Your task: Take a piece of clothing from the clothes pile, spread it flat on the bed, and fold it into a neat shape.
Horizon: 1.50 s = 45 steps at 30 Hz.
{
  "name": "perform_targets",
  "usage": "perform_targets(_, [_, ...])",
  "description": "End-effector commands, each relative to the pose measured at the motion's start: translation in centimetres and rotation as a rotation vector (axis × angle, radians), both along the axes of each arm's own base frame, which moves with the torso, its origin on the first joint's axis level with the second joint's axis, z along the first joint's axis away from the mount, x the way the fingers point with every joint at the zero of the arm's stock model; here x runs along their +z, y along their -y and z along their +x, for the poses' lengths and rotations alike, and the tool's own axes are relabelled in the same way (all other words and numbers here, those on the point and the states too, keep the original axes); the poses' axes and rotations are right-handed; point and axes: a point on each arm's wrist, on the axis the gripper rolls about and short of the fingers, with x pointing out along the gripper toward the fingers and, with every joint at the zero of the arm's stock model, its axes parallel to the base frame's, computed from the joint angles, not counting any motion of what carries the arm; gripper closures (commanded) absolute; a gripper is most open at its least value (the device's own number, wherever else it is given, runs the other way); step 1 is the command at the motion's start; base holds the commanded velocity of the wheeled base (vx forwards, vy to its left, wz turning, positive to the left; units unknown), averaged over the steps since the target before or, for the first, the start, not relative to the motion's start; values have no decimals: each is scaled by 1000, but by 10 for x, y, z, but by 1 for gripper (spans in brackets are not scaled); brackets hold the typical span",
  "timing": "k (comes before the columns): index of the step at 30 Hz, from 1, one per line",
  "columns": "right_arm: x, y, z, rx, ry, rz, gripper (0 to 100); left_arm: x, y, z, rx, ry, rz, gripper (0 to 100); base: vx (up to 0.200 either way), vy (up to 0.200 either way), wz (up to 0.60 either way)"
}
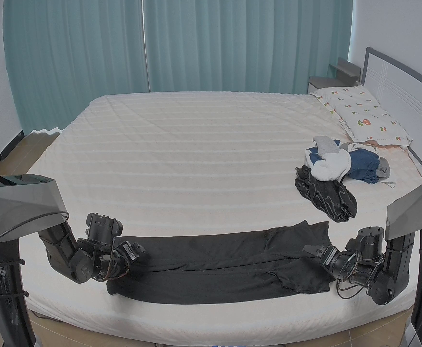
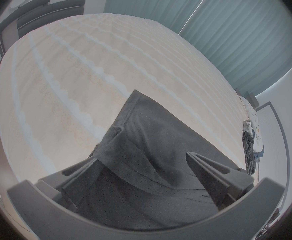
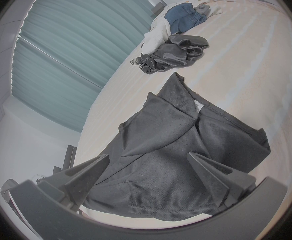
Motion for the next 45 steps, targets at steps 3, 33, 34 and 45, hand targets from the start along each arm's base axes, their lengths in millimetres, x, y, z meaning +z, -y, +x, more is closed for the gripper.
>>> perform_targets(3, [8, -2, 1, 6, 37, 9, 0, -2, -1, 1, 9, -2, 10, 100, 0, 0, 0])
perform_targets(33, [15, -18, 11, -57, 69, 43, 0, 36, 6, -5, -11, 112, 28, 100, 0, 0, 0])
perform_targets(34, [14, -20, 13, -67, 65, 40, 0, 36, 6, -4, -11, 121, 25, 100, 0, 0, 0])
perform_targets(45, [5, -27, 25, -95, -23, 56, 0, 37, 6, -2, -3, 135, 16, 100, 0, 0, 0])
